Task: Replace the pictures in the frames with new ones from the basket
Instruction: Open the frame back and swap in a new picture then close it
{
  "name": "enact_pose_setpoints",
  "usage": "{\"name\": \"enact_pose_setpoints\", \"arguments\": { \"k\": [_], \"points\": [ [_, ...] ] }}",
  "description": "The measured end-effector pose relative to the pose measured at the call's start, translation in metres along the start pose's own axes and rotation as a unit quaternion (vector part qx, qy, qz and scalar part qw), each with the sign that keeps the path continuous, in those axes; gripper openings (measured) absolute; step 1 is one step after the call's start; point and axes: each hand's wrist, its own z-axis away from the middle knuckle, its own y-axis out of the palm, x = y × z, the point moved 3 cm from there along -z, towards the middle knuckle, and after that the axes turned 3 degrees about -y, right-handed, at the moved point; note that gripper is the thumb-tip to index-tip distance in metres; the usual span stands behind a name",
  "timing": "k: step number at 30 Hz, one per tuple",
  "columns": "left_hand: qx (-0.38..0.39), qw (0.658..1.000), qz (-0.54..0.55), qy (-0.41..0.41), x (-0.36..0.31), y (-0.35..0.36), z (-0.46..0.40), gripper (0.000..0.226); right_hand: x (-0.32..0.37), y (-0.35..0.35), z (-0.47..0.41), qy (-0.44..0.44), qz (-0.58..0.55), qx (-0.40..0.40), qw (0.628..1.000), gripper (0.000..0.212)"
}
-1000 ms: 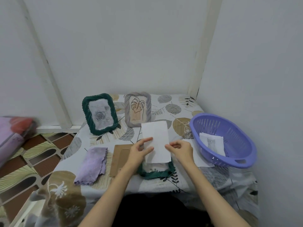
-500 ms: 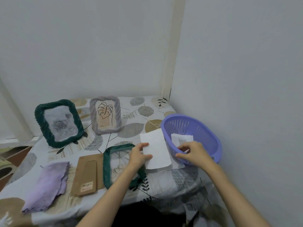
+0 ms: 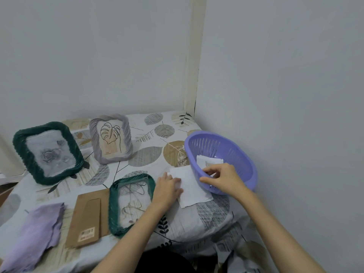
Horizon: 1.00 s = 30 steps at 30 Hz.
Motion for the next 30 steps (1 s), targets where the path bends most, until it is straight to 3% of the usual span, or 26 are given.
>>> {"name": "enact_pose_setpoints", "arguments": {
  "k": [3, 9, 12, 14, 16, 19, 22, 24, 27, 30],
  "points": [
    [-0.005, 0.998, -0.06, 0.002, 0.005, 0.008, -0.003, 0.044, -0.005, 0.008, 0.004, 0.006, 0.018, 0.022, 1.0, 0.024],
    [0.005, 0.999, -0.027, -0.024, 0.006, 0.003, -0.006, 0.041, -0.008, 0.009, 0.003, 0.027, -0.011, 0.051, 0.998, 0.026],
    [-0.051, 0.978, 0.198, -0.036, -0.007, -0.015, -0.006, 0.041, -0.019, -0.009, -0.012, 0.086, -0.077, 0.003, 0.993, 0.019],
    [-0.031, 0.919, 0.387, -0.07, -0.022, -0.029, -0.003, 0.044, -0.035, -0.023, -0.028, 0.147, -0.024, -0.052, 0.987, 0.017],
    [0.001, 0.877, 0.474, -0.077, -0.032, -0.035, -0.002, 0.051, -0.048, -0.028, -0.039, 0.226, 0.072, -0.034, 0.971, 0.018],
    [0.01, 0.87, 0.489, -0.06, -0.036, -0.033, -0.005, 0.058, -0.053, -0.017, -0.042, 0.315, 0.151, 0.089, 0.933, 0.033],
    [0.002, 0.873, 0.484, -0.059, -0.034, -0.029, -0.006, 0.051, -0.051, -0.005, -0.041, 0.328, 0.173, 0.142, 0.918, 0.051],
    [0.003, 0.87, 0.49, -0.057, -0.033, -0.028, -0.006, 0.049, -0.052, -0.002, -0.041, 0.334, 0.188, 0.147, 0.912, 0.056],
    [0.0, 0.868, 0.492, -0.059, -0.032, -0.028, -0.007, 0.05, -0.053, -0.004, -0.044, 0.348, 0.204, 0.135, 0.905, 0.024],
    [0.001, 0.87, 0.489, -0.058, -0.032, -0.029, -0.008, 0.051, -0.058, -0.008, -0.044, 0.353, 0.173, 0.067, 0.917, 0.033]
  ]
}}
